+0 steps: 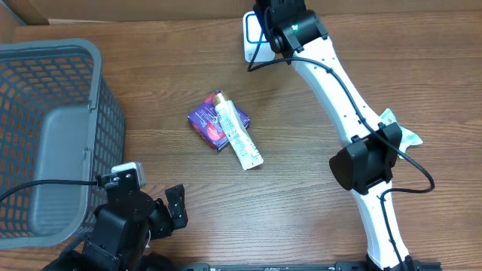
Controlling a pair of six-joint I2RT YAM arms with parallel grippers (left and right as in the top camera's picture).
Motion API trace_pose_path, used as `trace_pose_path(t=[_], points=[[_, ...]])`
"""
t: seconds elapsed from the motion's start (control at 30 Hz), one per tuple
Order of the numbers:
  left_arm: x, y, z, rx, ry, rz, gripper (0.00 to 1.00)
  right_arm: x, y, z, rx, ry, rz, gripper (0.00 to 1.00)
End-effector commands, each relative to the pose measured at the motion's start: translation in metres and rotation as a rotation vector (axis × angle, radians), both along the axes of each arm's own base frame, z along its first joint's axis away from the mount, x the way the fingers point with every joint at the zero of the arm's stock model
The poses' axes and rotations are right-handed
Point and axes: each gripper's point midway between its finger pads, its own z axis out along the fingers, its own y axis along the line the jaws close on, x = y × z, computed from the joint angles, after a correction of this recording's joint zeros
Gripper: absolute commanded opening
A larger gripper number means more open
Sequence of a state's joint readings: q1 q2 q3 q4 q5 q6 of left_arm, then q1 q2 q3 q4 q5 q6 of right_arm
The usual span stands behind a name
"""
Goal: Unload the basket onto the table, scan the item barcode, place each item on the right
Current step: 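Hold the juice box barcode in front of the white scanner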
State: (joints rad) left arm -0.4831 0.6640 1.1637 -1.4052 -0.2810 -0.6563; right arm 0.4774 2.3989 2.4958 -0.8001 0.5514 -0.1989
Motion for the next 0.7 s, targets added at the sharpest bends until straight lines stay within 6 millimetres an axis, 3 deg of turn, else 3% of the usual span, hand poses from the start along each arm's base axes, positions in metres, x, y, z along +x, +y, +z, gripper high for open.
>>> trace_pose_path(t=[0.0,0.13,0.4,0.53,0.67], points=[[0.001,0.000,0.000,-0.007,-0.002,0.014,1.00,0.002,-0.016,-0.015,-0.255,0.037,0.054,0.04],[0.001,0.000,0.000,-0.007,-0.002,0.014,1.00,0.000,-0.009,-0.046,-0.447,0.090,0.150,0.04],[0.001,0.000,0.000,-0.007,-0.002,0.014,1.00,0.008,-0.001,-0.085,-0.706,0.060,0.252,0.04],[0.001,0.000,0.000,-0.007,-0.002,0.014,1.00,0.015,0.001,-0.089,-0.768,-0.019,0.254,0.04],[0.001,0.000,0.000,-0.007,-0.002,0.014,1.00,0.021,-0.001,-0.078,-0.774,-0.106,0.205,0.04]])
